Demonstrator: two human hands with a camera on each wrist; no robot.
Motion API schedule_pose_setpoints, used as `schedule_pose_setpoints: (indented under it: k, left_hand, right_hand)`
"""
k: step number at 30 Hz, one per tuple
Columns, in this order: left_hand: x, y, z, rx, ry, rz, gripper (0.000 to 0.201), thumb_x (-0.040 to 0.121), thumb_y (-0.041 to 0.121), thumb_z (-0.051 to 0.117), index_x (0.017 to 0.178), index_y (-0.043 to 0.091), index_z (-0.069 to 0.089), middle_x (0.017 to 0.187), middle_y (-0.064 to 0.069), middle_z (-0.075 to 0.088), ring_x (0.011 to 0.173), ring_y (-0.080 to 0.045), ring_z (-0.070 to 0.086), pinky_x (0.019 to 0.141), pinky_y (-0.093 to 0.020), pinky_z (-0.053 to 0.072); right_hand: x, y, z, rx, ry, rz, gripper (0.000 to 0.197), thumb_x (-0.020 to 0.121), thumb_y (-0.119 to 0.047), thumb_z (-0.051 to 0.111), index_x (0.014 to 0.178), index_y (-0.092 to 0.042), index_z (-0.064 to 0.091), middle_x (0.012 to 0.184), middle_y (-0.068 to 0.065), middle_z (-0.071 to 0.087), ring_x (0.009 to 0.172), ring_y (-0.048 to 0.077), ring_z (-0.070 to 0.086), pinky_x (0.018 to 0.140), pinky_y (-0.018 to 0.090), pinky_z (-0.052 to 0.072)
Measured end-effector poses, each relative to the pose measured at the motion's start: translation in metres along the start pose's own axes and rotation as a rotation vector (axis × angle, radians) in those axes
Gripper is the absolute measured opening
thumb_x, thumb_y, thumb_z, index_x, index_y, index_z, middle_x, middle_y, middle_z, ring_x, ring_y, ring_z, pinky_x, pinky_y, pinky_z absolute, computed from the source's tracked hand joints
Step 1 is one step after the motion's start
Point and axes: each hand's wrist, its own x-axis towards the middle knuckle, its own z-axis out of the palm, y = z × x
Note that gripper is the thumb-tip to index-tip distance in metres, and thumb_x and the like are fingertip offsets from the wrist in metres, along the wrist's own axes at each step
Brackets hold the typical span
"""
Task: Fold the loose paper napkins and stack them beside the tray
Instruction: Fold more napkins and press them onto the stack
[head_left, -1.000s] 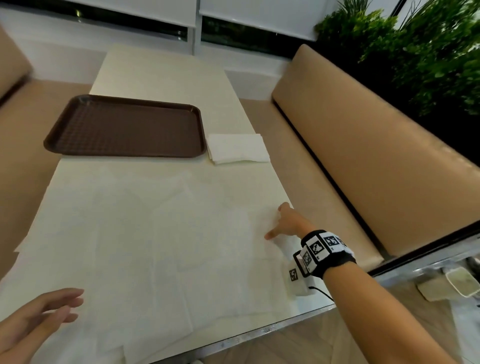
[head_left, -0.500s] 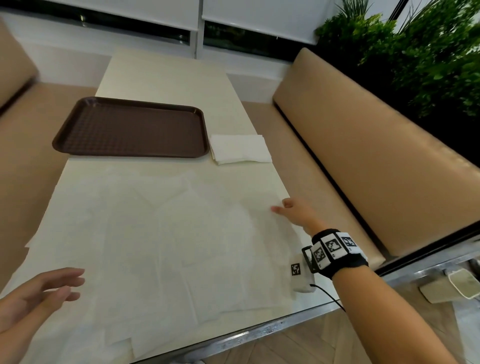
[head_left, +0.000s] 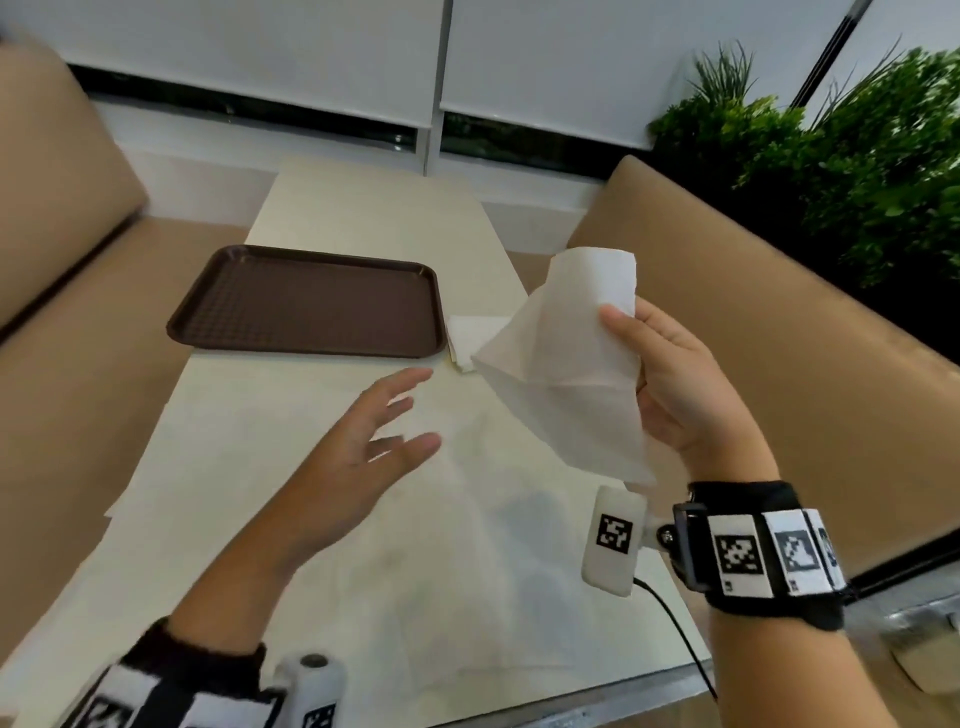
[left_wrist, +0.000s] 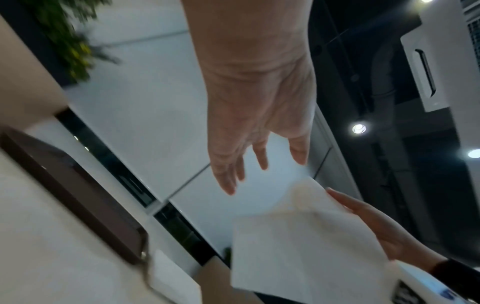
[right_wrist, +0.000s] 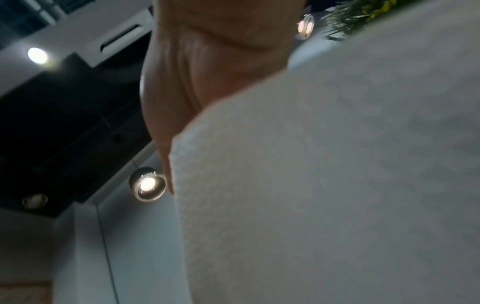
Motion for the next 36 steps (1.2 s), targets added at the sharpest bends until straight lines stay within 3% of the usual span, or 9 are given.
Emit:
schedule_pose_setpoints:
  k: [5,7,9,13,18,22,27,32,36]
  left_hand:
    - [0.027,0.011,0.013,0.179,0.052,0.117,0.093,0.063,0.05,0.074,0.135,0.064,0.017,0.152,0.027,-0.01,0.118,0.034,0.005,0.103,-0.023,0.018]
    - [0.029,0.006,0.001,0.078,0.056,0.047,0.102,0.058,0.052,0.081,0.133,0.068,0.014,0.157,0.013,0.005,0.129,0.019,0.019,0.105,-0.028,0.025]
    - [0.027,0.0,-0.011,-0.191,-0.009,-0.052,0.109,0.05,0.046,0.088,0.13,0.07,0.018,0.145,0.0,0.046,0.124,-0.006,0.051,0.095,-0.026,0.046]
    - [0.025,-0.008,-0.016,-0.378,0.06,-0.041,0.078,0.061,0.02,0.082,0.123,0.05,0.045,0.108,-0.003,0.072,0.096,-0.018,0.07,0.069,-0.023,0.056]
    - [0.035,-0.013,-0.019,-0.199,0.299,0.039,0.031,0.077,0.019,0.073,0.103,0.034,0.067,0.108,-0.001,0.068,0.097,-0.022,0.066,0.075,-0.034,0.058]
    - [0.038,-0.014,-0.026,0.017,0.354,0.075,0.014,0.083,0.02,0.07,0.094,0.029,0.069,0.098,0.014,0.068,0.092,-0.011,0.064,0.076,-0.032,0.056]
    - [0.039,-0.005,-0.029,0.17,0.401,0.149,0.013,0.088,0.019,0.066,0.082,0.03,0.065,0.087,0.014,0.066,0.076,0.003,0.061,0.058,-0.01,0.048]
    - [0.047,0.006,-0.025,0.51,0.356,0.328,0.006,0.082,0.024,0.072,0.083,0.03,0.069,0.098,0.014,0.047,0.095,-0.007,0.047,0.085,-0.018,0.037]
    - [0.055,0.023,-0.013,0.719,0.202,0.373,0.003,0.085,0.035,0.067,0.084,0.032,0.067,0.107,0.017,0.052,0.109,-0.01,0.047,0.099,-0.035,0.025]
  right_hand:
    - [-0.005,0.016,0.021,0.183,0.031,0.016,0.033,0.092,-0.021,0.05,0.121,-0.01,0.059,0.103,0.009,0.071,0.088,0.021,0.069,0.066,0.03,0.058]
    - [-0.006,0.022,0.02,0.199,0.036,0.039,0.043,0.089,-0.026,0.052,0.129,-0.011,0.055,0.118,0.014,0.066,0.101,0.028,0.065,0.072,0.035,0.058]
    - [-0.005,0.028,0.017,0.181,0.046,0.063,0.045,0.089,-0.028,0.052,0.132,-0.013,0.052,0.123,0.015,0.063,0.106,0.03,0.064,0.073,0.037,0.057]
    - [0.001,0.041,0.014,0.104,0.061,0.076,0.047,0.091,-0.038,0.051,0.133,-0.018,0.048,0.119,0.006,0.067,0.107,0.022,0.066,0.077,0.033,0.057]
    - [0.003,0.054,0.008,-0.148,0.056,-0.007,0.082,0.063,-0.037,0.076,0.13,-0.036,0.03,0.091,0.01,0.072,0.087,0.022,0.069,0.075,0.036,0.056]
    - [0.01,0.06,0.006,-0.326,0.089,-0.114,0.043,0.075,-0.022,0.079,0.109,-0.036,0.058,0.075,0.012,0.054,0.074,0.026,0.051,0.078,0.047,0.05]
    - [0.012,0.067,0.007,-0.52,0.17,-0.091,0.003,0.083,-0.018,0.072,0.083,-0.019,0.069,0.066,-0.005,0.048,0.067,0.015,0.045,0.069,0.027,0.043]
    - [0.005,0.06,0.027,-0.804,0.042,-0.233,0.014,0.075,-0.04,0.075,0.084,-0.036,0.066,0.127,-0.013,0.043,0.127,0.008,0.031,0.101,0.025,0.026]
    - [0.011,0.059,0.064,-0.955,-0.161,-0.399,0.013,0.084,-0.044,0.065,0.085,-0.034,0.074,0.113,-0.019,0.06,0.115,0.005,0.046,0.1,0.038,0.036]
